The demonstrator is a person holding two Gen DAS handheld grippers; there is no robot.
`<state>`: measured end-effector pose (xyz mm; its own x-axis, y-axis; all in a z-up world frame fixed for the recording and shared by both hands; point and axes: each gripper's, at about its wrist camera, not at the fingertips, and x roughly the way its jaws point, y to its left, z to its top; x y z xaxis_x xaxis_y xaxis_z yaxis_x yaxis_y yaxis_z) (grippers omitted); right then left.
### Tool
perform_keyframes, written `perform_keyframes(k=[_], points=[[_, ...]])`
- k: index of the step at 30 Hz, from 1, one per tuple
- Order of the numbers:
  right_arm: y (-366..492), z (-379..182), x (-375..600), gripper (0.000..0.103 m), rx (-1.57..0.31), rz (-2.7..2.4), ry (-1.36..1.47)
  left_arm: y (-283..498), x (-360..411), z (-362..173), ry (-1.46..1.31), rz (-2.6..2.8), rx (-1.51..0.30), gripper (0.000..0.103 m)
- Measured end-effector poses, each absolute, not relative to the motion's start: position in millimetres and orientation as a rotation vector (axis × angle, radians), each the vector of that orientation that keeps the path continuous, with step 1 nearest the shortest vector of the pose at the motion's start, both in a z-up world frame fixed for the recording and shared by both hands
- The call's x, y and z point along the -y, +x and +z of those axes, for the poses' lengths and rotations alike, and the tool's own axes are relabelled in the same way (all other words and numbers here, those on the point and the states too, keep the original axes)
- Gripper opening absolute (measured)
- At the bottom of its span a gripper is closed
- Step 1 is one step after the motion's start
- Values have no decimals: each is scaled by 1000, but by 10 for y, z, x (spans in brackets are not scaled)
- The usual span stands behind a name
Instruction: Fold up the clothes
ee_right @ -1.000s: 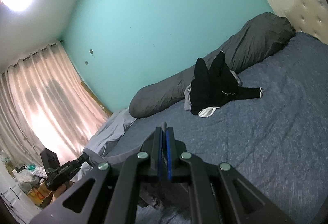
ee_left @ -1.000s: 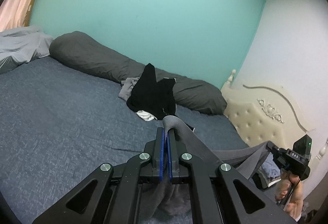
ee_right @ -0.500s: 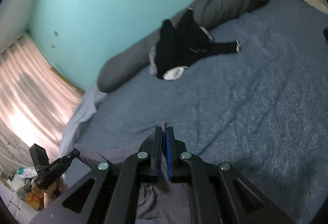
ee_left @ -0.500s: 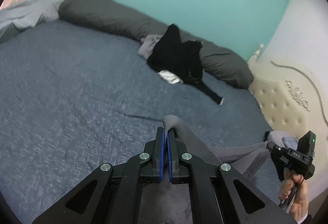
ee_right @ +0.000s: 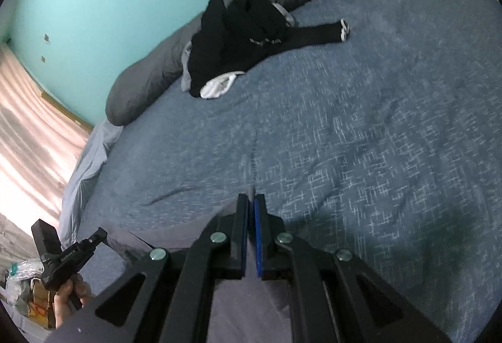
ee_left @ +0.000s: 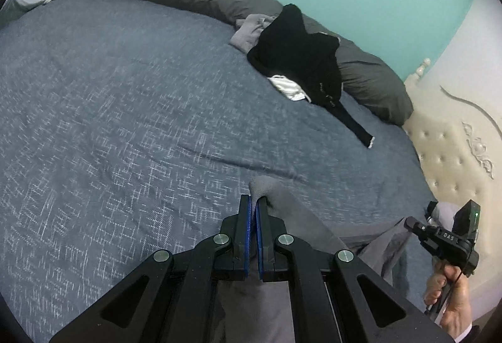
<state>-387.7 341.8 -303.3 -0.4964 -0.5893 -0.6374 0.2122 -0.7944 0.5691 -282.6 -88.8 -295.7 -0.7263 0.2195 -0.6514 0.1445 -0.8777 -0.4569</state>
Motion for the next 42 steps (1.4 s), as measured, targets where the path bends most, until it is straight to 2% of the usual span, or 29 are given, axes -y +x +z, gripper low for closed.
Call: perform_keyframes(k=[8,29,31,33,35,37,39,42], points=[[-4080,-3344,-3367,3,609,-2261,1294,-2973,957,-3155,-1203,2765,774,3],[-4472,-3561,-3203,3,432,-2282,1357,-3218,1016,-3327,-1261,2751,771,4],[-4458,-3553,-3252,6,453,-2292,1359,-3223,1024,-3355,-1275,2750,770,6],[-4443,-3544,-3301,7,474,-2302,1360,-3229,1032,-3382,-1290,2749,768,26],[-4428,-3535,-3351,13,494,-2311,1362,-3223,1052,-3378,-1292,2762,761,33],[-4413,-3527,-3400,18,515,-2321,1364,-3201,1082,-3337,-1283,2790,750,34],[-4392,-3467,-3433,29,495,-2341,1352,-3193,1083,-3314,-1273,2794,746,34],[-4342,-3394,-3398,30,458,-2326,1334,-3191,1064,-3302,-1269,2790,732,34]])
